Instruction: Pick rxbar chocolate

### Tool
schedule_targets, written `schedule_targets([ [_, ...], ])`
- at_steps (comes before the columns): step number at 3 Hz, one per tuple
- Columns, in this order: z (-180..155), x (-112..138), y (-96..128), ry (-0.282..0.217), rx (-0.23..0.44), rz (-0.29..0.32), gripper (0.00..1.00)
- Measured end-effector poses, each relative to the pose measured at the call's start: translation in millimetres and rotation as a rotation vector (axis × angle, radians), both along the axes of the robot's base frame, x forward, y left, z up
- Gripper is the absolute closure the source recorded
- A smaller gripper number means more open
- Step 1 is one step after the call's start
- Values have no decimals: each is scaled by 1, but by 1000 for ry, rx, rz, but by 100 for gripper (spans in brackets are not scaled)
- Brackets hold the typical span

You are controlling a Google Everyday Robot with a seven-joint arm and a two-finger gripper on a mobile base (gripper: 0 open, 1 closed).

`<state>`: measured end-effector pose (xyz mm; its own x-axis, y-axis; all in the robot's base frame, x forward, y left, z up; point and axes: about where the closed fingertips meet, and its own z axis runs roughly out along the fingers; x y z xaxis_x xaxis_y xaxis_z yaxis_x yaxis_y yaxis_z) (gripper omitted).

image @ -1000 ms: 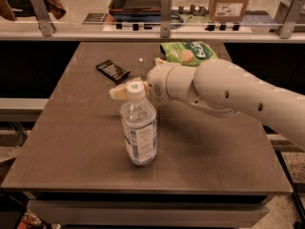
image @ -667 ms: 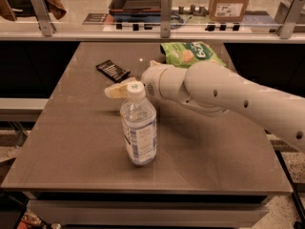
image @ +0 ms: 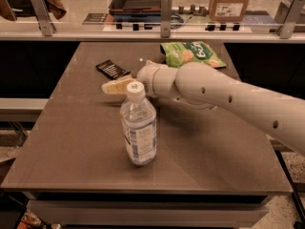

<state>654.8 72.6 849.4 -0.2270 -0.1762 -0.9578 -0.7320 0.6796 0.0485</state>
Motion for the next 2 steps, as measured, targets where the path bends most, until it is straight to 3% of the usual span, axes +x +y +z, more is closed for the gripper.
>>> schedule_targets([
  [2, -4, 30, 32, -12, 31, 37, 0],
])
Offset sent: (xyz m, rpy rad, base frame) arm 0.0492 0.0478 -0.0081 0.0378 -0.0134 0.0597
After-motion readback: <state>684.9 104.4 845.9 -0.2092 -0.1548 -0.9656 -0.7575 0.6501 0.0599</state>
